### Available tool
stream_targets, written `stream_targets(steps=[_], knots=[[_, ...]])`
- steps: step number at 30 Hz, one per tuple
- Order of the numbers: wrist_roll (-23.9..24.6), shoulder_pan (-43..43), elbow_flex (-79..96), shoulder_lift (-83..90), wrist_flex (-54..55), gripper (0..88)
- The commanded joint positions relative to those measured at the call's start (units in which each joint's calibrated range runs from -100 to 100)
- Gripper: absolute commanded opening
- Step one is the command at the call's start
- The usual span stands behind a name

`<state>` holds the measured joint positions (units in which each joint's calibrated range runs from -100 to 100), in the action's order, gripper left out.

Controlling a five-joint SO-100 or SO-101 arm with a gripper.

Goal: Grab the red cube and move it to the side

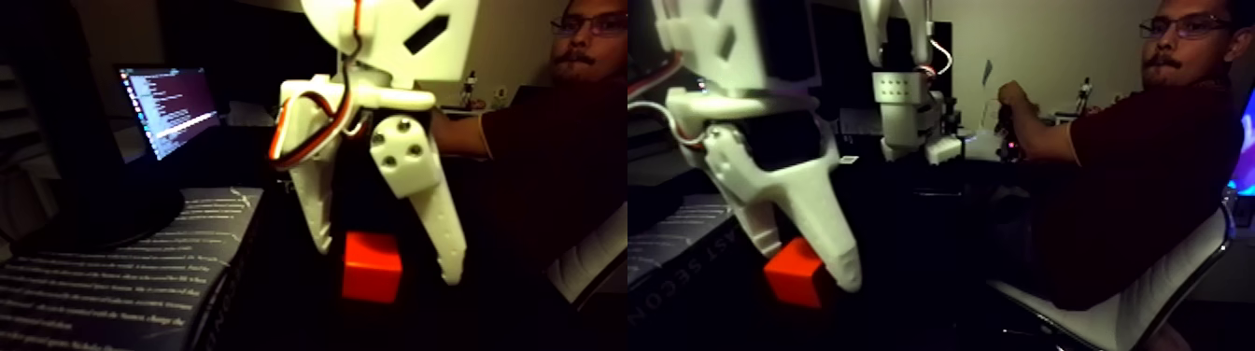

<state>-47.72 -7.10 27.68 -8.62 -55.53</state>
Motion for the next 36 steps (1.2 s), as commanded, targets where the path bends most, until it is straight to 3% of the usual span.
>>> stream_targets(steps=[1,15,22,36], knots=[[-0.11,0.53,-0.6,-0.03,0.21,37.2],[0.16,0.53,-0.6,-2.72,0.46,37.1],[0.32,0.53,-0.6,-2.64,0.46,27.0],[0.32,0.94,-0.15,-2.64,-0.38,20.2]])
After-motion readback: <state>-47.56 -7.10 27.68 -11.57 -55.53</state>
